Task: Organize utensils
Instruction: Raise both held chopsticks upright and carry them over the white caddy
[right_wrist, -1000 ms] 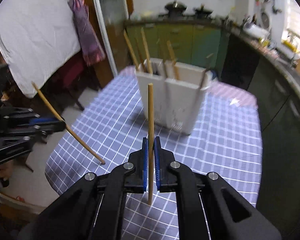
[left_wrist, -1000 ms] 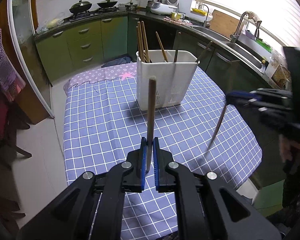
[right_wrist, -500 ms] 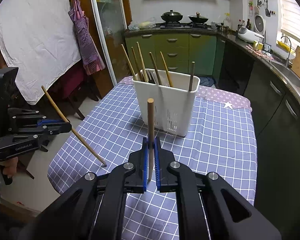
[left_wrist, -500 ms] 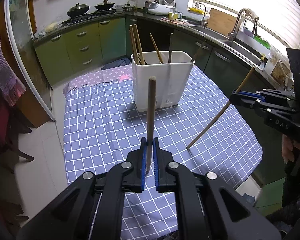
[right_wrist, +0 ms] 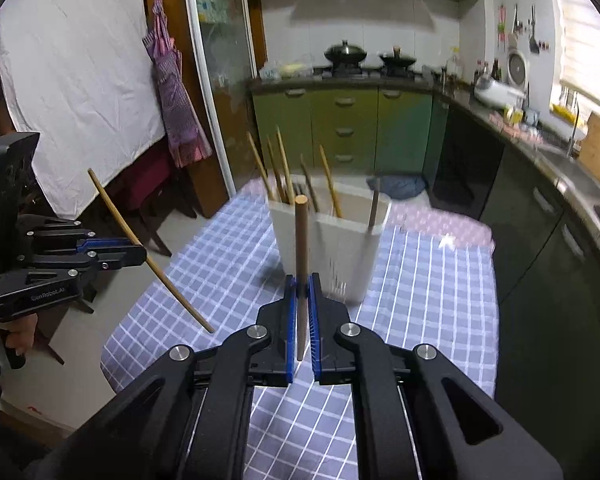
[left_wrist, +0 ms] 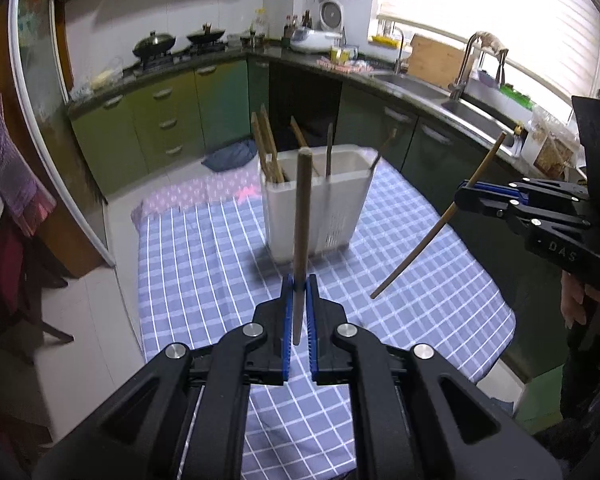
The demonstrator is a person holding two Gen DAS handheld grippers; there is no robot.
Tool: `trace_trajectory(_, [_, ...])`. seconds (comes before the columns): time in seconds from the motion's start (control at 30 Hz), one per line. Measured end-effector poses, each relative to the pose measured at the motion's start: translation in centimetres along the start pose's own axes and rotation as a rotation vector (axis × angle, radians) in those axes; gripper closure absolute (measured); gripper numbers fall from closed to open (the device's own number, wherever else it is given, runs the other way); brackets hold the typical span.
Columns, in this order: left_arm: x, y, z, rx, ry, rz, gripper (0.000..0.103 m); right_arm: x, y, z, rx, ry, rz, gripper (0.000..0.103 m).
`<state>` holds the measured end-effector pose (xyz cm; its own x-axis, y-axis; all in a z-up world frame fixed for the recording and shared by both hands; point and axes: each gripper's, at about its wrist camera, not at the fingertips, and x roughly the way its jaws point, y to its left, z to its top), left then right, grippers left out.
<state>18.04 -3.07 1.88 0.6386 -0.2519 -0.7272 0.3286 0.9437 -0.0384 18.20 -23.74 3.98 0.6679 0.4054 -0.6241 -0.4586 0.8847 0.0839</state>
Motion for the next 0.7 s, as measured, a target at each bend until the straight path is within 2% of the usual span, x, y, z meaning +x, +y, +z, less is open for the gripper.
trace_trajectory(0.2, [-2.9,-0.9,5.0,0.020,-0.119,0.007,0.097,-4.5,0.2,5.8,-0.028,-0.130,-0.027,0.096])
trace_trajectory(0.37, [-4.1,-1.4,9.6,0.021,-0.235,0.013,0.097,-6.3,-0.2,10.2,-0.029,-0.202,-0.038,0.096])
trace_trajectory(0.5, [-3.0,-1.7,11.8,0.013,-0.286,0.027,0.097,-5.6,-1.2,13.1,-0.018,-0.218,-0.062,0.096])
trace_trajectory(0.7, [0.7,-1.7,13.3,0.003,-0.286,0.037,0.097,-2.3,-2.7,14.9,-0.002,-0.195,-0.066,0.096])
